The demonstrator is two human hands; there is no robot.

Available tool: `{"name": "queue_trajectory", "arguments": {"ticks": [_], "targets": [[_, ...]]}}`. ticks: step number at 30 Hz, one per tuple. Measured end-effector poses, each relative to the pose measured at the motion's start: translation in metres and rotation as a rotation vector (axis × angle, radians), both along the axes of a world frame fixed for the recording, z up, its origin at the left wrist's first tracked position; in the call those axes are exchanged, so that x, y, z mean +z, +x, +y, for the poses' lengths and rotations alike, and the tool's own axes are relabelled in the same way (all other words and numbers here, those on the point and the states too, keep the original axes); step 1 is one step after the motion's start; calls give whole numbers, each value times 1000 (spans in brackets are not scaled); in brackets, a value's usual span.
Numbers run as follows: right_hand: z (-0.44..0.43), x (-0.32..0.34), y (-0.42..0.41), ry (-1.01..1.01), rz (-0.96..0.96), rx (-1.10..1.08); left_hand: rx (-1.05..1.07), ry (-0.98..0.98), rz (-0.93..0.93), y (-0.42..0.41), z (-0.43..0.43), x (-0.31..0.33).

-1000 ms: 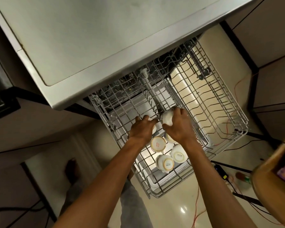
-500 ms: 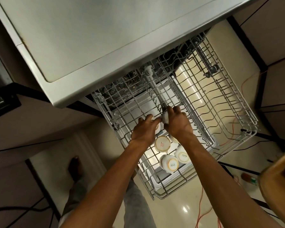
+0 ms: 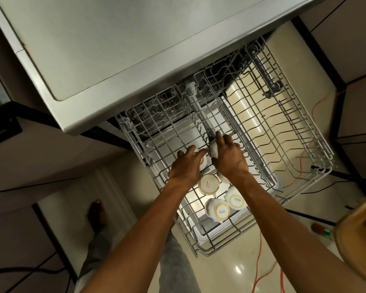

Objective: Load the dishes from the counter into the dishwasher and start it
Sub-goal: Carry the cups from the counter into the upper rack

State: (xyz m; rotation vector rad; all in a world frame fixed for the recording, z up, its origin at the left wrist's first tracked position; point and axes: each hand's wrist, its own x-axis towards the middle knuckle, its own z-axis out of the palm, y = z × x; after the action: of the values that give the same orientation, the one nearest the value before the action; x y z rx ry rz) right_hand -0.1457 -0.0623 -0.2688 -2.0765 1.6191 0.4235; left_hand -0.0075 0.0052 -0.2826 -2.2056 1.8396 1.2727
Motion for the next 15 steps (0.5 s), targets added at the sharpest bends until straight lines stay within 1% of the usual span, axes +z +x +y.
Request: {"name": "queue_trajectory", "arguments": {"ticks": [4, 6, 10, 15], "targets": [[-6, 2, -3, 6, -64, -26, -1, 0, 10, 2, 2, 2], [-6, 3, -3, 9, -58, -20, -15, -3, 5, 4, 1, 3], [-2, 6, -1, 1, -6, 29, -26, 10, 11, 6, 0, 4], [-8, 13, 9, 27, 114, 91, -44, 22, 6, 7, -2, 5]]}}
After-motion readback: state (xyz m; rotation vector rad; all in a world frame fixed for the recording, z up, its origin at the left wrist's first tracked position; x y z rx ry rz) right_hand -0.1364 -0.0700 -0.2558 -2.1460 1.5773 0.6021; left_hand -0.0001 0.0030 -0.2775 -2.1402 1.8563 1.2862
